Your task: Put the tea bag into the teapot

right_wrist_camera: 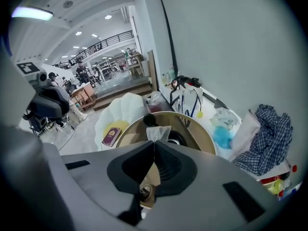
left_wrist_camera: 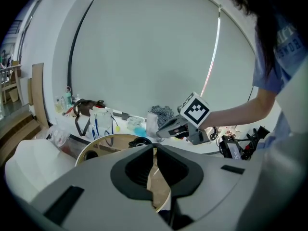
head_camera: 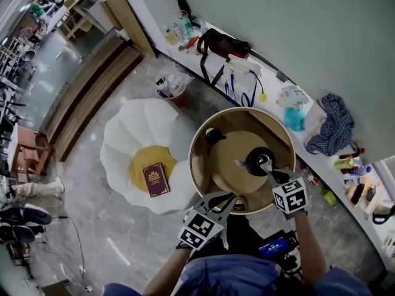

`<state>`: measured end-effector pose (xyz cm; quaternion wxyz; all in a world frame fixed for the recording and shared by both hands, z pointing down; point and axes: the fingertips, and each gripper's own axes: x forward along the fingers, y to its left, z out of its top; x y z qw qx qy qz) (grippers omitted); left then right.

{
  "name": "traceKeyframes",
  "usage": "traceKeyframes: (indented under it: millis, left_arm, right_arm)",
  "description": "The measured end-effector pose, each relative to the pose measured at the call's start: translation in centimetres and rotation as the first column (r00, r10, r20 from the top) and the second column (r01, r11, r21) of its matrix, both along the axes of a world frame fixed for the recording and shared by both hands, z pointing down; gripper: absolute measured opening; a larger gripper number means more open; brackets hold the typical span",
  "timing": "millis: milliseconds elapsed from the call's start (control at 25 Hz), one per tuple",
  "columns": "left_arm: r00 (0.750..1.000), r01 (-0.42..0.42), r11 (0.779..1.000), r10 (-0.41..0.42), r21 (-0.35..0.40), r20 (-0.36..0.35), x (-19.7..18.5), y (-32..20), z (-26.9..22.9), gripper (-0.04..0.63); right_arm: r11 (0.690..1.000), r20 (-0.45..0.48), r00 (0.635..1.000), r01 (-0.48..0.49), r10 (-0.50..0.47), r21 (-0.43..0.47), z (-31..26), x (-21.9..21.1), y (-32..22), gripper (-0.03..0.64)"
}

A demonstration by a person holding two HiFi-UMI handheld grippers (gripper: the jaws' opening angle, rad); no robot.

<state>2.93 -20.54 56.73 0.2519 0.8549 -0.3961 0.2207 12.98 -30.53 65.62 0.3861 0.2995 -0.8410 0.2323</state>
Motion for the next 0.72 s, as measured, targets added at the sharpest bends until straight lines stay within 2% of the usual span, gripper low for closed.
traceKeyframes:
  millis: [240,360,560,720]
  left_arm:
    - [1.000,0.009,1.000,-0.009,-0.011,0.002,0.1,-1.5,0.8,0.020]
    - [1.000,0.009,1.000,-0.009,-0.010,0.001,0.3,-2.4,1.0,0.020]
    - [1.000,0.019,1.000,-0.019,-0.019,0.004,0.2,-3.1,1.4,0.020]
    - [1.000,0.026,0.999,-0.025,-0.035,0.009,-0.1,-2.8,1.8,0.020]
  right_arm:
    - [0.999,-0.091,0.996,0.014,-0.017,-0.034,5.0,0.2,-1.8,0.018]
    - [0.997,-0.165,0.983,0.075,-0.075,-0.010,6.4,0.1,-2.7,0.018]
    - [0.963,-0.317,0.914,0.270,-0.254,0.006,9.0,-0.7,-2.9,0.018]
    - [0.940,-0.357,0.874,0.339,-0.331,-0.042,10.7,-1.3,-2.6,0.018]
